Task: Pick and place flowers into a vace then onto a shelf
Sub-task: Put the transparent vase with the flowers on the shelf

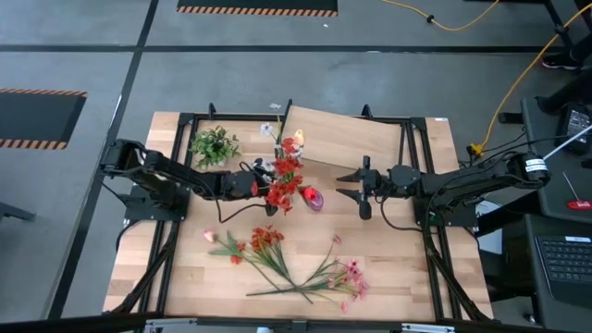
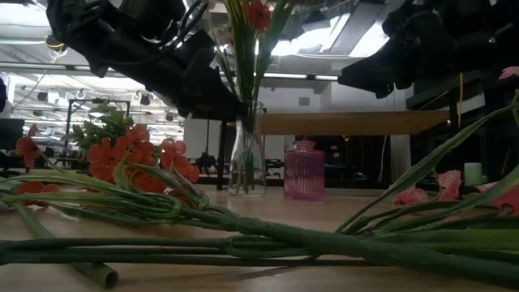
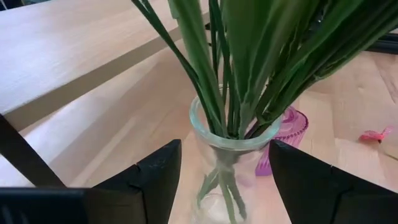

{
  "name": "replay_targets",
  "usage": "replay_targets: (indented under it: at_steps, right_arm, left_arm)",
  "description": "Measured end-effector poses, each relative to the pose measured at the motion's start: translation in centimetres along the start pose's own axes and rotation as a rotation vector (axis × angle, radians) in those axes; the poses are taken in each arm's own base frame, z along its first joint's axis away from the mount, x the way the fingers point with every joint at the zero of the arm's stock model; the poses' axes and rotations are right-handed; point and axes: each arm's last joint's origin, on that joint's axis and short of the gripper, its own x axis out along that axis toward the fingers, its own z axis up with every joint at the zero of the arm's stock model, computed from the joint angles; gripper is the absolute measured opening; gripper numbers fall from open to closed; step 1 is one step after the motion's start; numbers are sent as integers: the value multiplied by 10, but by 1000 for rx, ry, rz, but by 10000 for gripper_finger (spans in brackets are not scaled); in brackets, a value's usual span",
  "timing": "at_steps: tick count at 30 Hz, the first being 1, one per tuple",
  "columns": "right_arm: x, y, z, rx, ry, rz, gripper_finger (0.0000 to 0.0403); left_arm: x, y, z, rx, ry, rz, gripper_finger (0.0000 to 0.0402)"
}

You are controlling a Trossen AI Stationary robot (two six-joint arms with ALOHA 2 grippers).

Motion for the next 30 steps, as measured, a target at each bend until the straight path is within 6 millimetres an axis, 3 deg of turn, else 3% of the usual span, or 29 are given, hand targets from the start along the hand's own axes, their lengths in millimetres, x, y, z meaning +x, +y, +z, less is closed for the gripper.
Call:
replay_targets:
  at_steps: [11,17,30]
  right_arm:
    - [0,0,0,0,-2,0,157]
    - [0,0,0,2,-5,0,157]
    - [0,0,0,1,-5,0,157]
  left_arm:
    - [13,-2,-15,24,30,-33,235]
    - [22,-2,-14,26,-44,-61,235]
    - [23,-1,-12,21,-65,-58,224]
